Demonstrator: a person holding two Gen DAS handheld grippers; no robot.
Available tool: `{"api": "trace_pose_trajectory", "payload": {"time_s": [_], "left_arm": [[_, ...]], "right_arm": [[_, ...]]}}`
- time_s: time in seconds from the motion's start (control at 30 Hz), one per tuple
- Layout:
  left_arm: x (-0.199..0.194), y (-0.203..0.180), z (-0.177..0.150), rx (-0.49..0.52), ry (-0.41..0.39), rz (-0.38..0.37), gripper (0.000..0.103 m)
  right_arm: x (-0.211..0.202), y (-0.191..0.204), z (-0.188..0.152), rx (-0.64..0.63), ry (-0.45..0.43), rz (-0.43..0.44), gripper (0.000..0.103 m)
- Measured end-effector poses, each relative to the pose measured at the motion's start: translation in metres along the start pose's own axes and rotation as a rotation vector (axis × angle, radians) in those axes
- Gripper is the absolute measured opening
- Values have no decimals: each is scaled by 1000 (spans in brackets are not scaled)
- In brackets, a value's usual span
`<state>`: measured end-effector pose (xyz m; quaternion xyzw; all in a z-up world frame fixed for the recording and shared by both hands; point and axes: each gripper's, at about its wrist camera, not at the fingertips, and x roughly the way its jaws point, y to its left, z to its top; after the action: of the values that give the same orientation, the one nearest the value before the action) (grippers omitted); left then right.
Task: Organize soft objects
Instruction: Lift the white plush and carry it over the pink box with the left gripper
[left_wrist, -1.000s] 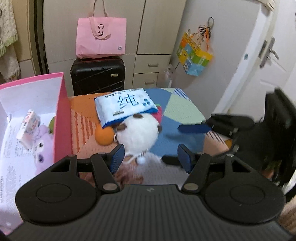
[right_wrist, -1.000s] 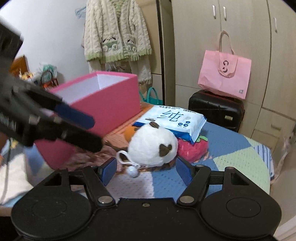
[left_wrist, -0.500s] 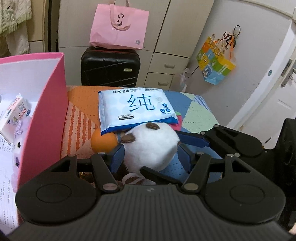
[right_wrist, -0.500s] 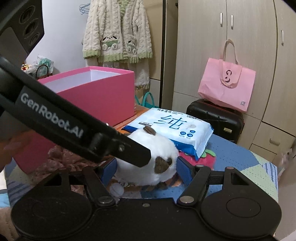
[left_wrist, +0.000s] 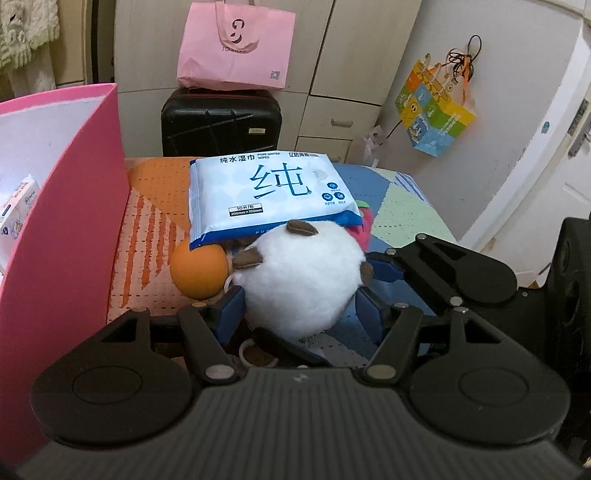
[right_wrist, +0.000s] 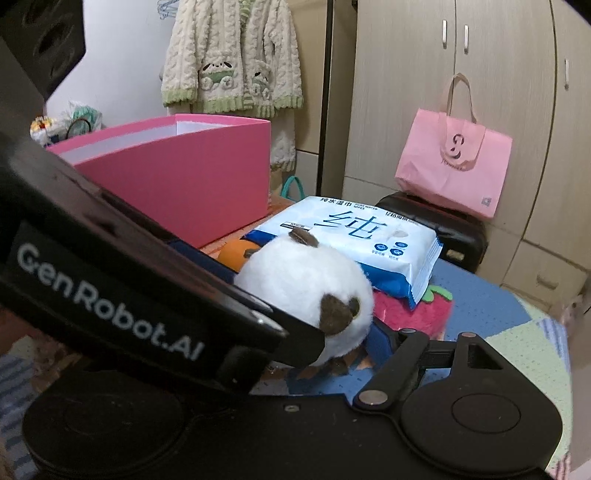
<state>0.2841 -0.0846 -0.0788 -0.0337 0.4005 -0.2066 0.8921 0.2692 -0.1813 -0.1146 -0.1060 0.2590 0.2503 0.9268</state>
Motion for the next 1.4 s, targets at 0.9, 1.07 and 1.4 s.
{"api": "trace_pose_trajectory", "payload": {"time_s": [0.9,1.07,1.4], "left_arm": [[-73,-34,-21,116,-49,-49,60],[-95,-43,-26,149,-68,-81,60],[-128,-53,-40,196,-53,-191,60]], "right_arm": [[-70,36,3,92,-77,-109,74],[-94,51,5,58,-100,-162,74],[-134,79,11,12,-50,-250,74]]}}
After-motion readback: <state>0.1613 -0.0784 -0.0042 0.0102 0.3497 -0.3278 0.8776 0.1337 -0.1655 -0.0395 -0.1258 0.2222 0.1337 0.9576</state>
